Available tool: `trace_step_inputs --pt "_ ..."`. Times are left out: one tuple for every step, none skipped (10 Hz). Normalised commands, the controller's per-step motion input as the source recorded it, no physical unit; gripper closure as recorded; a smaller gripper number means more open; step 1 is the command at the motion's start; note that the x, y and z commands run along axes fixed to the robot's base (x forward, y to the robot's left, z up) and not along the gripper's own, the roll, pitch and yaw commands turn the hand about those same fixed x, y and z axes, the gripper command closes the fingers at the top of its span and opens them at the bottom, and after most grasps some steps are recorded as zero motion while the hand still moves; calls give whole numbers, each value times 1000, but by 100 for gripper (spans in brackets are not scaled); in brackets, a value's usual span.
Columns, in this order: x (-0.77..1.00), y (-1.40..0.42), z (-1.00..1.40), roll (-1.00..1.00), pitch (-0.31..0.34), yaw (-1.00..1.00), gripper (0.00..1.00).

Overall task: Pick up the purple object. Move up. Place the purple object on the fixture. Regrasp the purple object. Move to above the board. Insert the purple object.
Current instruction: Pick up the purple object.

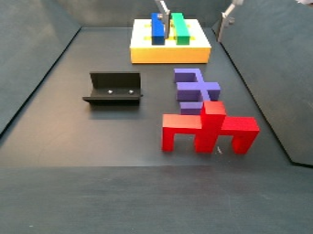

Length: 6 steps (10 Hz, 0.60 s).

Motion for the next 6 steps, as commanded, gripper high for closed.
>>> trace_step_inputs --pt "-109 0 -86 -83 -114 -931 0" --pt "-63 0 -109 -37 -80 -966 0" --pt "-46 0 -109 -11 -57 -974 0" --pt "-91 -29 -20 0 -23 -940 0" --pt "-251 -137 -120 27 -6 -751 0" --pt "-226 -180 -226 0 -19 -754 0"
